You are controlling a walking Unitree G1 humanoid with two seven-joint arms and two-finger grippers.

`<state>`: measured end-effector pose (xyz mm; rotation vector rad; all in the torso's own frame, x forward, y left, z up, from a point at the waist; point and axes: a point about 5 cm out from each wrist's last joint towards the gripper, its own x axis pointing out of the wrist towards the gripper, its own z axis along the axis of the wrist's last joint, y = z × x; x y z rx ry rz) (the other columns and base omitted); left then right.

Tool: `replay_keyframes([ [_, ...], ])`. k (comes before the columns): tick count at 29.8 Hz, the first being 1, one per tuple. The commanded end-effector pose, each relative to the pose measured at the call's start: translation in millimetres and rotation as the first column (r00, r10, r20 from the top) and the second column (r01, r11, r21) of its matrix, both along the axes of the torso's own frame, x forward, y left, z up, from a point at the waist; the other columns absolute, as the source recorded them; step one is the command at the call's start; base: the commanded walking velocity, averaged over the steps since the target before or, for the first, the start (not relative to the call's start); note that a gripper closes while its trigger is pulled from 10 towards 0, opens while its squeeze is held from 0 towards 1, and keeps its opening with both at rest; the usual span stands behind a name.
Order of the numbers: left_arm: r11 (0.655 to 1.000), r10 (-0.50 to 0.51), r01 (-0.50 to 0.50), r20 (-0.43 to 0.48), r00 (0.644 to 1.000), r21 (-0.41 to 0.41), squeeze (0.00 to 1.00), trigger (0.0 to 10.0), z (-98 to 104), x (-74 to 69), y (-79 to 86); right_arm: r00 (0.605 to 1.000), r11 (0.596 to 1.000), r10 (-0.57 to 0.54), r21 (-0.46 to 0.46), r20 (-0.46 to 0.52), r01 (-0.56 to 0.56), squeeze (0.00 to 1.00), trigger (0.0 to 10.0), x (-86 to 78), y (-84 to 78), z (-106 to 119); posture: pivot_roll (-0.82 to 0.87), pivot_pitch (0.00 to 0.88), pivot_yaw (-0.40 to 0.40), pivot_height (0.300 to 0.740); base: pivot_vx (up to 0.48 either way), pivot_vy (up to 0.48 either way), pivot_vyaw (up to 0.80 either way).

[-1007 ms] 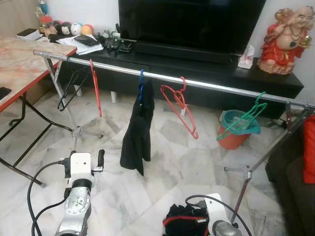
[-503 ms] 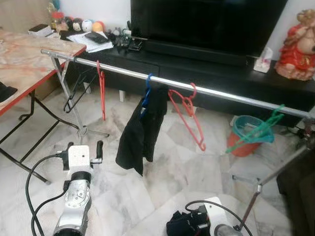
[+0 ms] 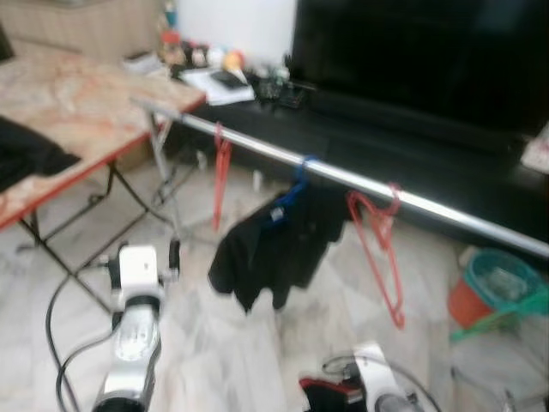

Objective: Hang hanger

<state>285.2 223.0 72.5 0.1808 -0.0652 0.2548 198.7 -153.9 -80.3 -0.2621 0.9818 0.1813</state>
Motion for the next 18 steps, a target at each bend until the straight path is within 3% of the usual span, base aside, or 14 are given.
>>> replay_keyframes([
  [1, 1.000, -0.025, 0.025, 0.017, 1.000, -0.018, 0.00, 10.0, 5.0, 5.4, -10.7, 1.000, 0.999, -0.015, -0.029, 0.004, 0.015, 0.00, 10.0, 0.8, -13.6, 1.2, 0.06, 0.000, -0.069, 0.740, 0.292, 0.000, 0.00],
  [7, 0.996, -0.083, 0.083, 0.021, 0.996, -0.032, 0.00, 10.0, 9.0, 8.5, -12.5, 1.000, 0.999, 0.000, -0.034, -0.005, 0.000, 0.00, 10.0, 0.3, -11.6, 0.7, 0.06, 0.000, -0.070, 0.740, 0.291, 0.000, 0.00],
  [9, 0.988, -0.146, 0.147, 0.017, 0.989, -0.042, 0.00, 10.0, 11.9, 10.8, -16.1, 1.000, 0.999, 0.002, -0.036, -0.007, -0.002, 0.00, 10.0, 0.0, -10.8, 0.5, 0.06, 0.000, -0.070, 0.740, 0.274, 0.000, 0.00],
  [18, 0.985, -0.166, 0.167, 0.021, 0.986, -0.040, 0.00, 10.0, 20.3, 15.7, -12.0, 1.000, 0.999, -0.007, -0.042, -0.006, 0.007, 0.00, 10.0, 1.8, -12.1, 1.5, 0.06, 0.000, -0.068, 0.740, 0.272, 0.000, 0.00],
])
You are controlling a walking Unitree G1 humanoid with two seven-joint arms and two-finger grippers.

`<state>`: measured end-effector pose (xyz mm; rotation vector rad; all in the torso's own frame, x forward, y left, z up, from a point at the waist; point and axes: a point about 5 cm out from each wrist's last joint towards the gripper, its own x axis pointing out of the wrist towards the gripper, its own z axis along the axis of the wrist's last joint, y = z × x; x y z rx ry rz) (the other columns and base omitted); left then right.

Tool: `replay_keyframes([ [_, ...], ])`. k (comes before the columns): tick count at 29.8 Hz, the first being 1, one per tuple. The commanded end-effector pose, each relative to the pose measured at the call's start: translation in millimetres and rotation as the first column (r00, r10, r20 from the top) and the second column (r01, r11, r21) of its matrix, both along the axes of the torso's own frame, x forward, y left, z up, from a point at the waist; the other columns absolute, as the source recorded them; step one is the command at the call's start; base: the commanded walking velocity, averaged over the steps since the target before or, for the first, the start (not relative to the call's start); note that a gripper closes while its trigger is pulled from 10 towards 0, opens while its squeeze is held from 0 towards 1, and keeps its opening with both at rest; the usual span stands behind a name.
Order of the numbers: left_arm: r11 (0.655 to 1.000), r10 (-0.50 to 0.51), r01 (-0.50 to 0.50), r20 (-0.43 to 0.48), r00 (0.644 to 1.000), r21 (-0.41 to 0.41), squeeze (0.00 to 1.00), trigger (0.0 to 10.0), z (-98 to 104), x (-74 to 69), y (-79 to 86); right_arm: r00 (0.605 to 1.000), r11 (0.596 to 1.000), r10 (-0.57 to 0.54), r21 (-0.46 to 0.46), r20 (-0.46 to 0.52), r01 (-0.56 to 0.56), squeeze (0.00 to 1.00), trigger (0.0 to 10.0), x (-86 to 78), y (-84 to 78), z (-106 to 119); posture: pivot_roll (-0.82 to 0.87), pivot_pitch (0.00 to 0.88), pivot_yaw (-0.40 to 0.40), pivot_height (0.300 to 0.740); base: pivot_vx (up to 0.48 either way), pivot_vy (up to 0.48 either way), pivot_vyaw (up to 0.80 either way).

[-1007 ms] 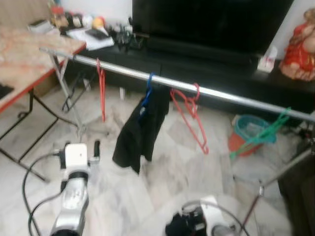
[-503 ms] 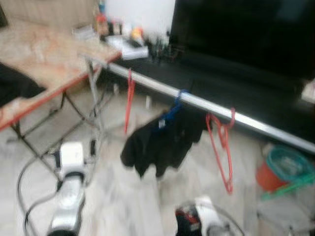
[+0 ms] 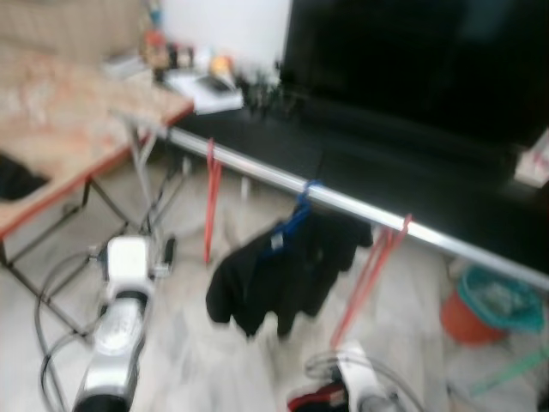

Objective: Hang hanger

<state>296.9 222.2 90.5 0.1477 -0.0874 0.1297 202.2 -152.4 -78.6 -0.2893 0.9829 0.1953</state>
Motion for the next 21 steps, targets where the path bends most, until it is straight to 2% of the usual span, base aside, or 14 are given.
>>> replay_keyframes([
  [1, 0.999, -0.048, 0.049, 0.002, 0.999, -0.019, 0.00, 10.0, 2.9, 4.5, -11.7, 0.999, 0.999, -0.032, -0.025, -0.002, 0.032, 0.00, 10.0, -1.5, -13.8, -0.1, 0.06, 0.000, -0.068, 0.740, 0.255, 0.000, 0.00],
  [6, 0.990, -0.136, 0.136, 0.001, 0.991, -0.038, 0.00, 10.0, 12.6, 9.2, -18.0, 0.999, 0.999, -0.039, -0.029, -0.001, 0.039, 0.00, 10.0, -1.0, -14.6, 0.2, 0.06, 0.000, -0.068, 0.740, 0.102, 0.000, 0.00],
  [10, 0.988, -0.148, 0.149, 0.006, 0.989, -0.037, 0.00, 10.0, 19.6, 12.8, -17.9, 0.999, 0.999, -0.038, -0.029, -0.002, 0.038, 0.00, 10.0, -1.2, -14.1, 0.1, 0.06, 0.000, -0.068, 0.740, 0.000, 0.000, 0.00],
  [16, 0.980, -0.175, 0.174, -0.005, 0.985, -0.092, 0.00, 10.0, 27.6, 21.1, -22.2, 0.999, 0.999, -0.037, -0.029, 0.000, 0.037, 0.00, 10.0, -0.7, -13.1, 0.3, 0.07, 0.000, -0.068, 0.740, 0.000, 0.000, 0.00],
  [17, 0.975, -0.190, 0.187, -0.010, 0.982, -0.124, 0.00, 10.0, 30.2, 25.0, -23.6, 0.999, 0.999, -0.039, -0.029, 0.000, 0.039, 0.00, 10.0, -0.4, -13.1, 0.4, 0.06, 0.000, -0.067, 0.740, 0.000, 0.000, 0.00],
  [21, 0.970, -0.204, 0.197, -0.032, 0.979, -0.141, 0.00, 10.0, 33.7, 34.0, -22.8, 0.999, 0.999, -0.040, -0.032, 0.000, 0.040, 0.00, 10.0, -0.4, -13.3, 0.4, 0.06, 0.000, -0.065, 0.740, 0.000, 0.000, 0.00],
])
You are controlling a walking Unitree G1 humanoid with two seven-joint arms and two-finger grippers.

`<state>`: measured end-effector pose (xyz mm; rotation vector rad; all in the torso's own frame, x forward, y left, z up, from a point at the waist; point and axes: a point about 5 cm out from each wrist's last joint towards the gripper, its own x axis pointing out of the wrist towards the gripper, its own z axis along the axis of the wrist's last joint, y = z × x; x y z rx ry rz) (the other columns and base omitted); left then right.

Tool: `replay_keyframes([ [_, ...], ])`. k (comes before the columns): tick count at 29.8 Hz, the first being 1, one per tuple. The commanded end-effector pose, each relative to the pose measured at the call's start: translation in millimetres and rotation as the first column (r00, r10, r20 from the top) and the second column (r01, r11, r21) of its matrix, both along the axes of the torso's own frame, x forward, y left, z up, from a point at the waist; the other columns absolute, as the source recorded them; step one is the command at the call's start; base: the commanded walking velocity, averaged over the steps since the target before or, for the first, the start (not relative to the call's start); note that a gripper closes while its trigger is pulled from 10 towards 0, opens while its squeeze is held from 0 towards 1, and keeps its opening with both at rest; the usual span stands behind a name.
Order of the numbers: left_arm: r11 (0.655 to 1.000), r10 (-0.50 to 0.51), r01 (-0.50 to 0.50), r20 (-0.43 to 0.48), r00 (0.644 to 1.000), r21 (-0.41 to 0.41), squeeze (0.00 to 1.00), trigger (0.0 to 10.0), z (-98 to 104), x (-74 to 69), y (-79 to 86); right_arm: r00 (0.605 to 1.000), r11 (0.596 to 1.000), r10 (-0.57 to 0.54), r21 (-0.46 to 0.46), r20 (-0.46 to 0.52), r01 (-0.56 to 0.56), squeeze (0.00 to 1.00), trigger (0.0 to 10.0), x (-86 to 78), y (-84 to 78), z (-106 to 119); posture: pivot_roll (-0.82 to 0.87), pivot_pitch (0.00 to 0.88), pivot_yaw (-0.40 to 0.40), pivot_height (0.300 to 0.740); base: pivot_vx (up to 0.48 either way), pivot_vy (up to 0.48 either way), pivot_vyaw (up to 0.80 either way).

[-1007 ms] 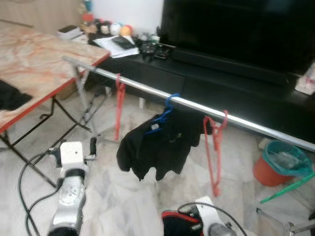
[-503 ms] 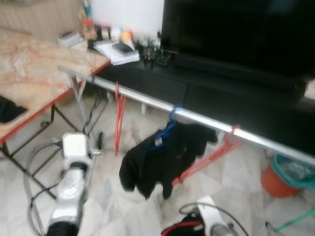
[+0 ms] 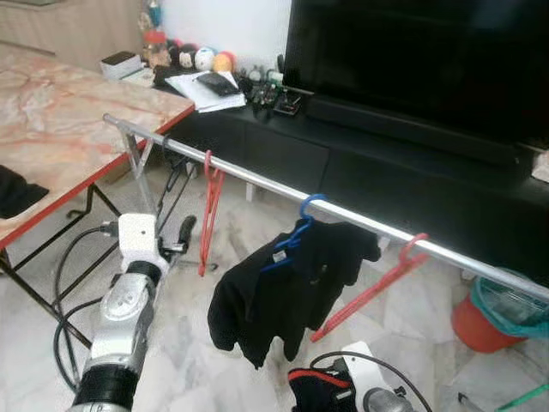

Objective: Hang hanger

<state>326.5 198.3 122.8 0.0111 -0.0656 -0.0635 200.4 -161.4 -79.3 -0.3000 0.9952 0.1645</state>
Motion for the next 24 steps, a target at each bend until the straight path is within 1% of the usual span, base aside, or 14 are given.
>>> replay_keyframes([
  [1, 1.000, -0.005, 0.005, -0.026, 1.000, 0.002, 0.00, 10.0, 2.0, 6.3, 1.9, 1.000, 1.000, -0.018, -0.008, 0.006, 0.018, 0.00, 10.0, 1.5, -4.2, 1.1, 0.06, 0.000, -0.061, 0.740, 0.000, 0.000, 0.00],
  [3, 1.000, -0.005, 0.006, -0.030, 1.000, 0.012, 0.00, 10.0, 3.1, 8.4, 2.6, 1.000, 1.000, -0.019, -0.008, 0.006, 0.019, 0.00, 10.0, 1.4, -4.1, 1.0, 0.06, 0.000, -0.061, 0.740, 0.000, 0.000, 0.00],
  [5, 1.000, 0.002, -0.002, -0.018, 1.000, 0.012, 0.00, 10.0, 8.8, 12.3, 4.2, 1.000, 1.000, -0.030, -0.009, 0.009, 0.030, 0.00, 10.0, 1.3, -5.0, 1.1, 0.06, 0.000, -0.059, 0.740, 0.000, 0.000, 0.00],
  [7, 0.999, 0.034, -0.034, 0.019, 0.999, 0.036, 0.00, 10.0, 11.7, 10.4, 6.4, 0.999, 0.999, -0.047, -0.009, 0.014, 0.047, 0.00, 10.0, 1.3, -5.8, 1.2, 0.06, 0.000, -0.053, 0.740, 0.000, 0.000, 0.00],
  [8, 0.997, 0.042, -0.045, 0.042, 0.998, 0.066, 0.00, 10.0, 11.5, 7.1, 6.2, 0.997, 0.997, -0.071, -0.006, 0.010, 0.071, 0.00, 10.0, 0.7, -6.7, 0.8, 0.06, 0.000, -0.052, 0.740, 0.000, 0.000, 0.00],
  [9, 0.997, 0.042, -0.045, 0.042, 0.998, 0.066, 0.00, 10.0, 11.5, 7.1, 6.2, 0.997, 0.997, -0.071, -0.006, 0.010, 0.071, 0.00, 10.0, 0.7, -6.7, 0.8, 0.06, 0.000, -0.052, 0.740, 0.000, 0.000, 0.00],
  [10, 0.997, 0.058, -0.061, 0.055, 0.997, 0.050, 0.00, 10.0, 9.7, 3.1, 5.9, 0.993, 0.993, -0.121, -0.002, 0.000, 0.121, 0.00, 10.0, -0.8, -9.7, 0.1, 0.06, 0.000, -0.052, 0.740, 0.000, 0.000, 0.00],
  [12, 0.995, 0.069, -0.073, 0.062, 0.996, 0.063, 0.00, 10.0, 7.1, -2.1, 5.5, 0.975, 0.975, -0.221, 0.002, -0.029, 0.221, 0.00, 10.0, -5.4, -16.5, -1.9, 0.06, 0.000, -0.052, 0.740, 0.000, 0.000, 0.00],
  [13, 0.995, 0.067, -0.071, 0.061, 0.996, 0.068, 0.00, 10.0, 4.4, -6.1, 4.3, 0.956, 0.958, -0.287, -0.015, -0.057, 0.286, 0.00, 10.0, -11.1, -22.9, -4.2, 0.06, 0.000, -0.050, 0.740, 0.000, 0.000, 0.00],
  [14, 0.996, 0.066, -0.070, 0.059, 0.996, 0.062, 0.00, 10.0, 3.0, -8.2, 3.7, 0.949, 0.952, -0.306, -0.023, -0.071, 0.305, 0.00, 10.0, -14.5, -25.5, -5.5, 0.06, 0.000, -0.050, 0.740, 0.000, 0.000, 0.00],
  [15, 0.996, 0.066, -0.070, 0.059, 0.996, 0.062, 0.00, 10.0, 3.0, -8.2, 3.7, 0.949, 0.952, -0.306, -0.023, -0.071, 0.305, 0.00, 10.0, -14.5, -25.5, -5.5, 0.06, 0.000, -0.050, 0.740, 0.000, 0.000, 0.00],
  [17, 0.995, 0.070, -0.073, 0.053, 0.996, 0.069, 0.00, 10.0, -0.6, -12.7, 4.2, 0.958, 0.961, -0.269, -0.088, -0.101, 0.260, 0.00, 10.0, -28.4, -34.8, -10.7, 0.06, 0.000, -0.053, 0.740, 0.000, 0.000, 0.00],
  [20, 0.995, 0.076, -0.080, 0.056, 0.996, 0.064, 0.00, 10.0, -0.7, -13.5, 5.2, 0.951, 0.956, -0.289, -0.081, -0.105, 0.282, 0.00, 10.0, -30.6, -35.7, -11.5, 0.06, 0.000, -0.053, 0.740, 0.000, 0.000, 0.00],
  [24, 0.994, 0.089, -0.092, 0.057, 0.994, 0.061, 0.00, 10.0, -2.7, -17.1, 8.2, 0.941, 0.950, -0.311, -0.074, -0.130, 0.304, 0.00, 10.0, -42.1, -38.4, -15.9, 0.07, 0.000, -0.052, 0.740, 0.000, 0.000, 0.00],
])
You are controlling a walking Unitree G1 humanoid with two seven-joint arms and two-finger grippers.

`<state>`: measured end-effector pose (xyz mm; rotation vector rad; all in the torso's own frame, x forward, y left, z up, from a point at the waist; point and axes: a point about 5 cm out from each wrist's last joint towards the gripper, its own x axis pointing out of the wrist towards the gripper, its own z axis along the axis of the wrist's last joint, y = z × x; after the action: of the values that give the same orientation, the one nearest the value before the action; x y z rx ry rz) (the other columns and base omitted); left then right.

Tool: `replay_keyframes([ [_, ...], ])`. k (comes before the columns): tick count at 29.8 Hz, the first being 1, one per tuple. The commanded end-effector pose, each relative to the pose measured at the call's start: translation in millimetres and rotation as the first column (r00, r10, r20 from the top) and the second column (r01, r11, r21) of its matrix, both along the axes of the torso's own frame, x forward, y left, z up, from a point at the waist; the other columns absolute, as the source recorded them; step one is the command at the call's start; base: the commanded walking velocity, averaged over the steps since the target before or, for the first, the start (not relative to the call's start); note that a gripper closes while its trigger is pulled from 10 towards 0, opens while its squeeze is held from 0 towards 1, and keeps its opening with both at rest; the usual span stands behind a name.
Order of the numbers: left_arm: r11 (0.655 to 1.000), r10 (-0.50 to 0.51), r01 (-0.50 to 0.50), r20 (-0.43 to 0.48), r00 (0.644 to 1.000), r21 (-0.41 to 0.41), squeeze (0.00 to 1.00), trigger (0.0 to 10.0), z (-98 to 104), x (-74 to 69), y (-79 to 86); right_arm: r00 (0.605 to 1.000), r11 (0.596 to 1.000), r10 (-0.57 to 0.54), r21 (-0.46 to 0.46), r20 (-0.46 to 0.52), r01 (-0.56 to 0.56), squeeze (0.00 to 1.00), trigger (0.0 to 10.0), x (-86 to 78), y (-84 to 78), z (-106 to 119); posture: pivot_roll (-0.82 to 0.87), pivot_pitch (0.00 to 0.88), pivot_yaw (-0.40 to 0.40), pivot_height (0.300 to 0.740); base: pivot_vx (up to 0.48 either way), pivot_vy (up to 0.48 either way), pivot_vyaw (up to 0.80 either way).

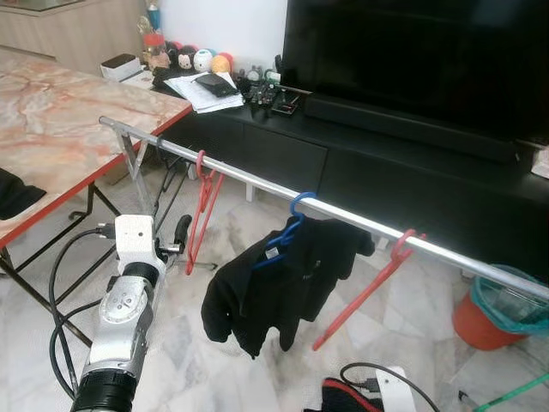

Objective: Hang hanger

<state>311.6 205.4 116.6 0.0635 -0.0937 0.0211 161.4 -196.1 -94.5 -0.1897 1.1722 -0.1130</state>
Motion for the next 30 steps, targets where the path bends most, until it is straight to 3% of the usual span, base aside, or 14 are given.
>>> replay_keyframes([
  [1, 1.000, 0.007, -0.007, 0.026, 1.000, 0.008, 0.00, 10.0, 3.9, -2.8, 1.0, 1.000, 1.000, -0.016, 0.002, -0.007, 0.016, 0.00, 10.0, -6.2, -4.3, -1.8, 0.07, 0.000, -0.055, 0.740, 0.000, 0.000, 0.00],
  [14, 1.000, -0.005, 0.005, 0.021, 1.000, -0.018, 0.00, 10.0, 4.6, -3.1, 0.9, 1.000, 1.000, 0.009, -0.002, -0.017, -0.009, 0.00, 10.0, -10.6, -5.3, -3.3, 0.07, 0.000, -0.048, 0.740, 0.000, 0.000, 0.00],
  [30, 1.000, -0.019, 0.019, 0.039, 0.999, -0.001, 0.00, 10.0, 18.0, 4.4, 9.6, 0.999, 0.999, 0.033, 0.000, -0.014, -0.033, 0.00, 10.0, -5.3, -3.7, -1.6, 0.08, 0.000, -0.048, 0.740, 0.294, 0.000, 0.00],
])
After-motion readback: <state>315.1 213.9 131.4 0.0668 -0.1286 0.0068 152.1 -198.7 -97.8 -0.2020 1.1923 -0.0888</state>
